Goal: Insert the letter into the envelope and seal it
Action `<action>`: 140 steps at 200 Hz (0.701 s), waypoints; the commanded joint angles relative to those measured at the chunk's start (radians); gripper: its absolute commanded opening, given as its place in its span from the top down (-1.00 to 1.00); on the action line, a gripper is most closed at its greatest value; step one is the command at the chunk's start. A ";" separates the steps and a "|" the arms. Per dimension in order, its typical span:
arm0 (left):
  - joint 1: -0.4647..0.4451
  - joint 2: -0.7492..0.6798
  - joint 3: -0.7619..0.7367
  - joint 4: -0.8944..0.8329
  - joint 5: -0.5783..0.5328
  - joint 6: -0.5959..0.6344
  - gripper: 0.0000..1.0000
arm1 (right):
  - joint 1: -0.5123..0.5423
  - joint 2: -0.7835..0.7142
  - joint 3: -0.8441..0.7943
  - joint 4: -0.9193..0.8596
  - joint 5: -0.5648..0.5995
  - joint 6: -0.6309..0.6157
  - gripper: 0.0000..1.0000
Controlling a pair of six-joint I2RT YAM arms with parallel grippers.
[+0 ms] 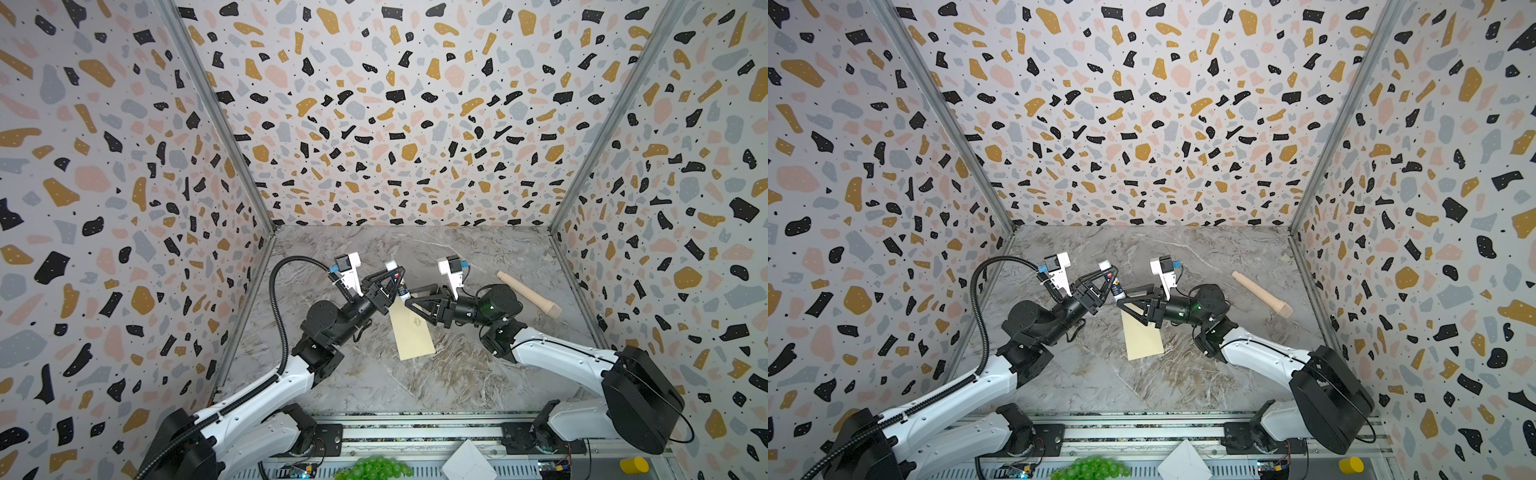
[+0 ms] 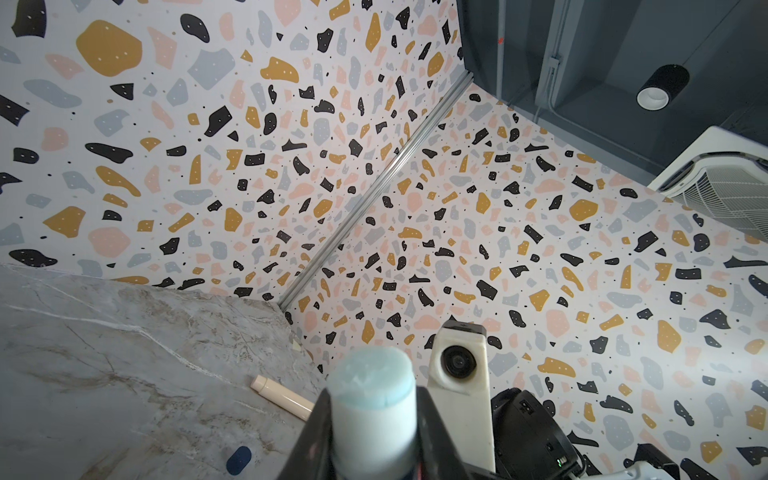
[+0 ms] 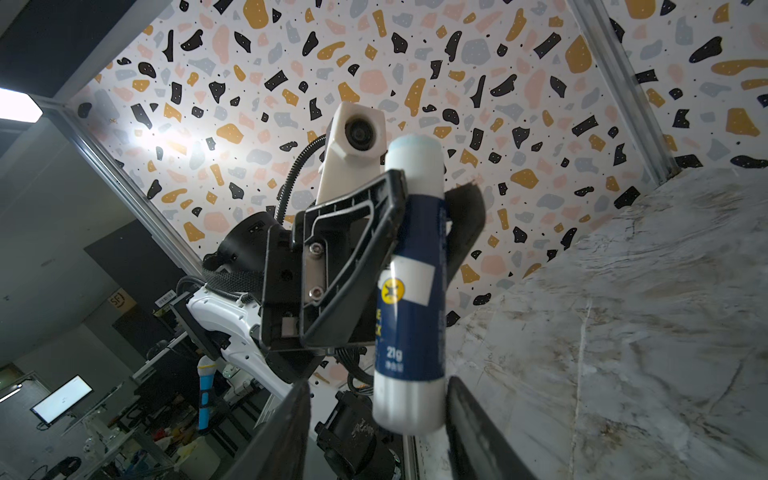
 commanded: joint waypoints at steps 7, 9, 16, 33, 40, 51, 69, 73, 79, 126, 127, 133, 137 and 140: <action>-0.003 0.004 0.038 0.085 0.016 -0.005 1.00 | 0.000 0.008 0.022 0.051 -0.010 0.017 0.10; -0.003 0.005 0.038 0.087 0.017 -0.006 1.00 | 0.000 0.010 0.022 0.052 -0.010 0.017 0.13; -0.003 0.008 0.037 0.088 0.017 -0.006 1.00 | 0.000 0.013 0.023 0.057 -0.007 0.021 0.19; -0.003 0.011 0.035 0.093 0.020 -0.012 1.00 | 0.000 0.018 0.026 0.063 0.000 0.027 0.31; -0.003 0.014 0.033 0.096 0.021 -0.014 1.00 | 0.000 0.020 0.028 0.063 0.002 0.030 0.35; -0.003 0.013 0.029 0.100 0.021 -0.015 1.00 | 0.000 0.023 0.028 0.065 0.008 0.031 0.43; -0.003 0.015 0.025 0.102 0.018 -0.015 1.00 | 0.000 0.024 0.027 0.070 0.017 0.037 0.54; -0.003 0.016 0.023 0.102 0.019 -0.015 1.00 | 0.000 0.024 0.027 0.071 0.018 0.038 0.55; -0.003 0.016 0.022 0.102 0.017 -0.015 1.00 | 0.000 0.022 0.025 0.070 0.021 0.038 0.56; -0.003 0.033 0.019 0.092 0.014 -0.003 1.00 | 0.001 -0.040 0.021 -0.045 0.115 -0.048 0.66; -0.003 0.033 0.020 0.090 0.012 -0.002 1.00 | 0.001 -0.043 0.022 -0.053 0.120 -0.053 0.67; -0.003 0.035 0.021 0.081 0.010 0.005 1.00 | 0.004 -0.058 0.027 -0.102 0.148 -0.085 0.67; -0.003 0.034 0.023 0.074 0.008 0.010 1.00 | 0.007 -0.069 0.032 -0.134 0.172 -0.112 0.68; -0.003 0.034 0.023 0.069 0.005 0.015 1.00 | 0.010 -0.078 0.035 -0.162 0.193 -0.130 0.69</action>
